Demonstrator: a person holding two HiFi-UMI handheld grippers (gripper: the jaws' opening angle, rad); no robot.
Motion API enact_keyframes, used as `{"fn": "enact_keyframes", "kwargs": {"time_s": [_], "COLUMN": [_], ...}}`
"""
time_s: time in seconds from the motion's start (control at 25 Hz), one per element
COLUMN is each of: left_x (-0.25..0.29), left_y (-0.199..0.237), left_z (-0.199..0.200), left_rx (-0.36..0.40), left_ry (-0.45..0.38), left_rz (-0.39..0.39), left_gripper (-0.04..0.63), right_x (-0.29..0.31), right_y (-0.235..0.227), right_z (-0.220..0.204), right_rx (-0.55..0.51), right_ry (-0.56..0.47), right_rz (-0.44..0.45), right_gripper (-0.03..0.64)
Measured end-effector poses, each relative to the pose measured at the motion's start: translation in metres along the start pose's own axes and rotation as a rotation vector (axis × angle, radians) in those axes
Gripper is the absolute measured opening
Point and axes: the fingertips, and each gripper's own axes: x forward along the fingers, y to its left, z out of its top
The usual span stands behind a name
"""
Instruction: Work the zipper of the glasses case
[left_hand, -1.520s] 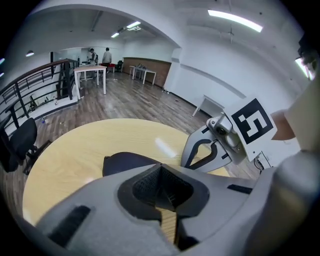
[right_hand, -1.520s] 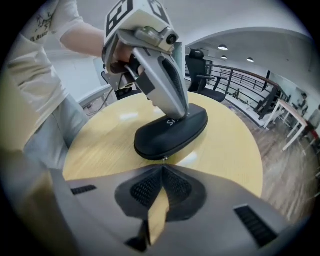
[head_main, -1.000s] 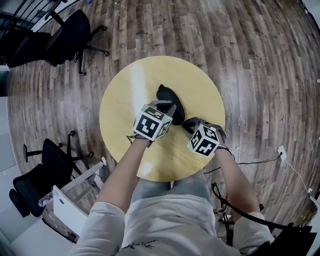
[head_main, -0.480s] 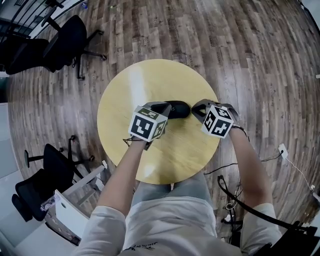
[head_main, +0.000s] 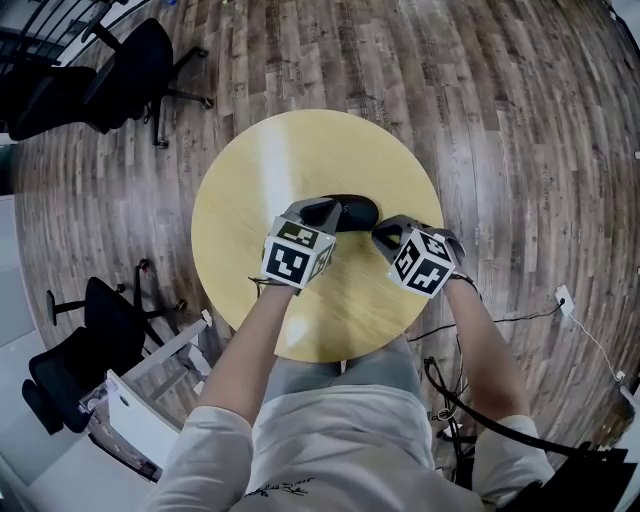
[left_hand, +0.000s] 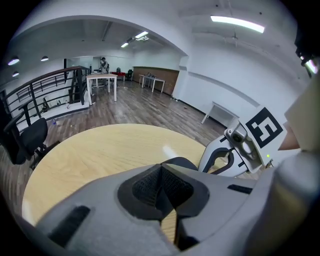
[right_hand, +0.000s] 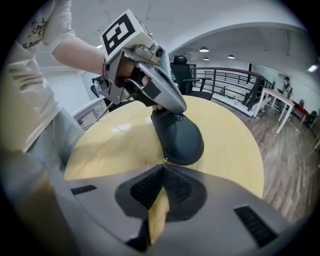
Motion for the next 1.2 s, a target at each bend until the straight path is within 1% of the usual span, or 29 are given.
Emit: {"fn": "enact_keyframes", "kwargs": {"time_s": [0.16, 0.24, 0.36, 0.44, 0.52, 0.64, 0.72, 0.8, 0.92, 1.04, 1.12, 1.2], "left_x": [-0.001, -0.002, -0.004, -0.004, -0.004, -0.031, -0.073, -0.126, -0.202, -0.258, -0.284, -0.299], "left_y": [0.002, 0.002, 0.003, 0.006, 0.006, 0.002, -0.007, -0.02, -0.042, -0.046, -0.043, -0.04], "left_z": [0.0, -0.001, -0.003, -0.003, -0.001, 0.01, 0.017, 0.017, 0.008, -0.001, -0.004, -0.005], "left_rx": [-0.043, -0.048, -0.019, -0.006, -0.014, -0.05, -0.061, -0.077, -0.143, -0.195, -0.201, -0.189], "left_ry": [-0.016, -0.024, -0.043, -0.061, -0.093, -0.181, -0.25, -0.322, -0.428, -0.528, -0.584, -0.622], "left_rz": [-0.012, -0.017, -0.002, 0.004, 0.001, 0.011, 0.033, 0.066, 0.11, 0.174, 0.233, 0.267], "left_gripper": [0.006, 0.006, 0.006, 0.006, 0.006, 0.006, 0.006, 0.006, 0.006, 0.006, 0.006, 0.006], "right_x": [0.004, 0.001, -0.015, -0.031, -0.053, -0.093, -0.119, -0.138, -0.161, -0.168, -0.167, -0.164], "right_y": [0.001, 0.0, -0.005, -0.009, -0.009, 0.002, 0.019, 0.041, 0.077, 0.102, 0.113, 0.121], "right_z": [0.003, 0.0, -0.011, -0.016, -0.011, 0.025, 0.06, 0.098, 0.155, 0.208, 0.232, 0.246], "right_rx": [0.059, 0.096, 0.232, 0.34, 0.413, 0.479, 0.514, 0.539, 0.536, 0.509, 0.499, 0.49], "right_ry": [-0.025, -0.05, -0.122, -0.204, -0.284, -0.402, -0.487, -0.55, -0.646, -0.732, -0.752, -0.758], "right_rz": [-0.035, -0.064, -0.151, -0.231, -0.292, -0.355, -0.375, -0.381, -0.361, -0.336, -0.331, -0.327], "right_gripper": [0.0, 0.002, 0.003, 0.002, 0.002, 0.002, 0.002, 0.002, 0.002, 0.001, 0.0, 0.0]}}
